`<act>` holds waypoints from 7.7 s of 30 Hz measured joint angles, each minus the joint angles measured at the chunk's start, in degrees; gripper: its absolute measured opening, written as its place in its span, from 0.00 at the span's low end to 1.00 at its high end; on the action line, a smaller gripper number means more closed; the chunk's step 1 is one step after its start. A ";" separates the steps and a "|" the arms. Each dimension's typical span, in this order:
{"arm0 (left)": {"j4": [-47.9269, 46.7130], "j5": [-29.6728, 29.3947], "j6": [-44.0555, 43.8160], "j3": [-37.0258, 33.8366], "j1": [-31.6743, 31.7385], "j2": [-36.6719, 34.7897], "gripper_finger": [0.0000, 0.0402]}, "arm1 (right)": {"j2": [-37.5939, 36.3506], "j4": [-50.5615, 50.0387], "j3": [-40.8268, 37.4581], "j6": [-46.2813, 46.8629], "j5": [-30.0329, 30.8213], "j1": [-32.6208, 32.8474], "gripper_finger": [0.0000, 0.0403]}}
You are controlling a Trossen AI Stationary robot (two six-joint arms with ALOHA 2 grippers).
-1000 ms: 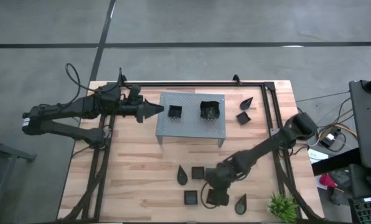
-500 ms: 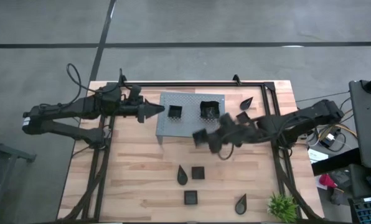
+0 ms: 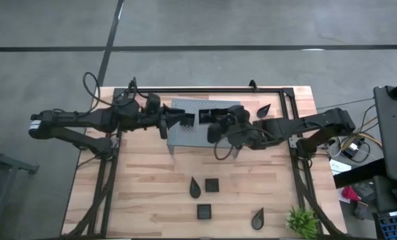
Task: Pick & Place Mini shaped plates
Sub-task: Stack the black square plate on top of the other black square plate on the shelf, then stack the black square plate on top of the other black square plates on the shelf
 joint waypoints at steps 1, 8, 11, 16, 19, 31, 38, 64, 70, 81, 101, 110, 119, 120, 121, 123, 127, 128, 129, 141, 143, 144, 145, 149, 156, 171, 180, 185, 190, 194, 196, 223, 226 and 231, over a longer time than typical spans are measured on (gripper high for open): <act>0.07 -0.79 0.82 0.00 -0.16 0.43 0.25 | 1.00 0.13 1.39 -1.00 0.33 -0.34 0.02; -0.21 -7.05 0.21 0.00 -0.18 1.65 0.25 | 7.81 0.03 11.04 -11.04 4.23 -0.91 0.02; -0.23 -8.27 0.26 0.00 -0.18 1.69 0.25 | 10.09 -0.03 14.49 -14.22 4.31 -0.83 0.02; -0.22 -8.54 0.26 0.00 -0.16 1.31 0.25 | 11.72 -0.63 16.99 -16.07 6.05 -1.24 0.02; -0.40 -8.61 0.28 0.00 -0.18 1.24 0.25 | 11.68 -0.63 17.09 -16.18 6.11 -1.50 0.02; 0.15 -7.35 -0.88 0.00 -0.58 0.87 0.25 | 11.51 0.02 17.07 -16.90 5.92 -2.34 0.02; -1.05 -9.34 -1.99 0.00 -1.80 -0.81 0.25 | 11.51 0.08 17.28 -17.49 5.60 -2.44 0.02; 1.12 -11.55 -0.20 -0.02 -1.32 1.35 0.25 | 11.53 2.16 17.31 -17.51 3.73 -2.75 0.02; 1.11 -11.82 0.06 -0.04 -0.71 1.35 0.24 | 11.53 3.40 17.31 -17.54 3.28 -2.73 0.02; 1.09 -11.34 0.11 -0.11 -0.36 1.35 0.02 | 11.57 3.52 17.31 -17.51 2.21 -2.77 0.02; -10.70 -8.27 -12.68 -0.02 2.14 -0.09 0.00 | 6.95 -3.49 17.83 -27.53 1.36 -3.47 0.50; -22.09 8.60 -23.25 -0.08 13.06 0.25 0.00 | 4.51 -6.45 17.79 -28.26 0.69 -2.73 0.56; -23.35 25.83 -27.61 -0.39 22.94 3.17 0.00 | 4.02 -9.51 17.71 -28.42 -0.40 -2.57 0.55; -23.35 27.47 -28.35 -0.39 23.40 3.84 0.00 | 4.03 -9.69 17.63 -28.40 -0.52 -2.57 0.54; -23.35 28.99 -29.28 -0.39 23.69 4.71 0.00 | 4.03 -9.71 17.54 -28.35 -0.73 -2.57 0.54; -23.37 30.69 -30.49 -0.39 23.86 6.74 0.00 | 4.03 -10.08 17.51 -28.27 -0.77 -2.57 0.54; -23.29 33.97 -32.00 -0.39 24.21 10.29 0.00 | 4.03 -10.41 17.44 -28.27 -0.79 -2.57 0.54; -23.30 34.26 -32.25 -0.27 24.23 10.98 0.00 | 4.03 -10.58 17.44 -28.27 -0.79 -2.57 0.54; -23.30 34.54 -32.36 0.01 24.24 11.62 0.00 | 4.03 -10.64 17.44 -28.27 -0.79 -2.57 0.54; -26.12 34.73 -32.42 2.74 25.52 13.44 0.00 | 4.10 -10.71 17.42 -28.46 -0.79 -2.57 0.54; -27.51 34.67 -32.44 2.64 25.71 13.44 0.00 | 4.12 -10.87 17.42 -28.46 -0.79 -2.57 0.54; -27.70 34.48 -32.44 2.64 25.72 13.48 0.00 | 4.11 -11.23 17.42 -28.47 -0.79 -2.57 0.54; -27.74 34.22 -32.46 2.64 25.76 13.48 0.00 | 4.10 -11.65 17.42 -28.46 -0.79 -2.57 0.54; -27.76 33.56 -32.44 2.63 25.95 13.48 0.00 | 4.12 -13.31 17.42 -28.43 -0.77 -2.57 0.54; -27.85 33.50 -32.37 2.62 26.05 13.48 0.00 | 4.12 -13.70 17.42 -28.27 -0.77 -2.57 0.54; -27.90 34.26 -32.22 2.38 26.07 13.47 0.23 | 4.14 -13.72 17.07 -27.86 -0.82 -2.57 0.54; -27.80 36.09 -29.46 3.70 25.21 10.72 0.28 | 4.16 -16.87 16.83 -26.42 -11.98 -1.58 0.54; -23.95 35.73 -27.93 4.05 24.03 7.63 0.28 | 4.23 -21.24 16.02 -21.57 -24.18 -0.67 0.54; -18.30 34.25 -24.76 4.09 23.20 4.08 0.27 | 4.23 -26.47 14.47 -7.73 -33.84 1.49 0.54; -14.25 31.98 -22.92 4.09 22.12 1.70 0.27 | 4.23 -27.08 11.35 4.27 -41.24 4.66 0.54; -12.90 31.15 -21.98 4.11 21.55 0.85 0.27 | 4.23 -26.92 9.39 9.31 -44.06 6.09 0.54; 0.78 32.07 -14.12 4.11 14.40 -1.54 0.27 | 9.39 17.33 -27.70 46.64 -40.55 12.81 0.54; 0.96 33.29 -14.18 4.11 14.40 -1.80 0.27 | 12.62 16.91 -26.42 46.79 -41.64 12.81 0.54; 0.92 33.98 -14.14 4.11 14.40 -2.55 0.27 | 16.59 15.88 -23.49 46.89 -40.96 12.81 0.54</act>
